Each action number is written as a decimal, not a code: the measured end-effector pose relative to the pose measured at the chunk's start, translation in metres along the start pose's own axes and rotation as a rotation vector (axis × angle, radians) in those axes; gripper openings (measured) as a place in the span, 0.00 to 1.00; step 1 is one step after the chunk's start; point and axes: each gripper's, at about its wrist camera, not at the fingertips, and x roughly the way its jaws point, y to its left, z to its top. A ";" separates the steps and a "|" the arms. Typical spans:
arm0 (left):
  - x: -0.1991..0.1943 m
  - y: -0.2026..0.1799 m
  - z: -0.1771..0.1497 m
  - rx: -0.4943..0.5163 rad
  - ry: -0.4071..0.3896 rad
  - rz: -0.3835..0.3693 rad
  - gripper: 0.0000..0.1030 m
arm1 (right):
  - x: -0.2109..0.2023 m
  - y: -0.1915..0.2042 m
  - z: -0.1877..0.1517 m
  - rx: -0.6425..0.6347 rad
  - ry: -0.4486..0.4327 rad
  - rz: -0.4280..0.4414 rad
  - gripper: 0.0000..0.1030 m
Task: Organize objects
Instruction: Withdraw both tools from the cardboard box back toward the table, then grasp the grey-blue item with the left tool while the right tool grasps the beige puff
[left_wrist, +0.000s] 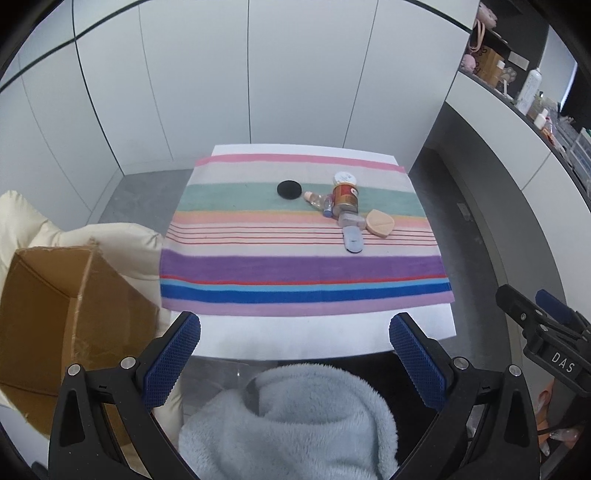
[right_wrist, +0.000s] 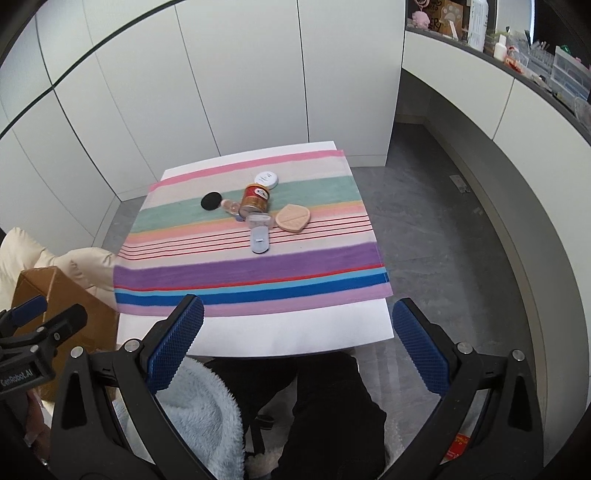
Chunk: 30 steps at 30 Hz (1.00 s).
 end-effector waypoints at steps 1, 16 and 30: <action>0.008 0.002 0.002 -0.006 0.006 -0.003 1.00 | 0.006 -0.001 0.001 -0.003 0.001 -0.003 1.00; 0.139 -0.001 0.046 -0.077 0.081 -0.032 0.99 | 0.166 -0.001 0.035 -0.162 0.023 0.073 1.00; 0.263 -0.058 0.067 -0.020 0.182 -0.074 0.99 | 0.336 0.013 0.072 -0.270 0.065 0.087 1.00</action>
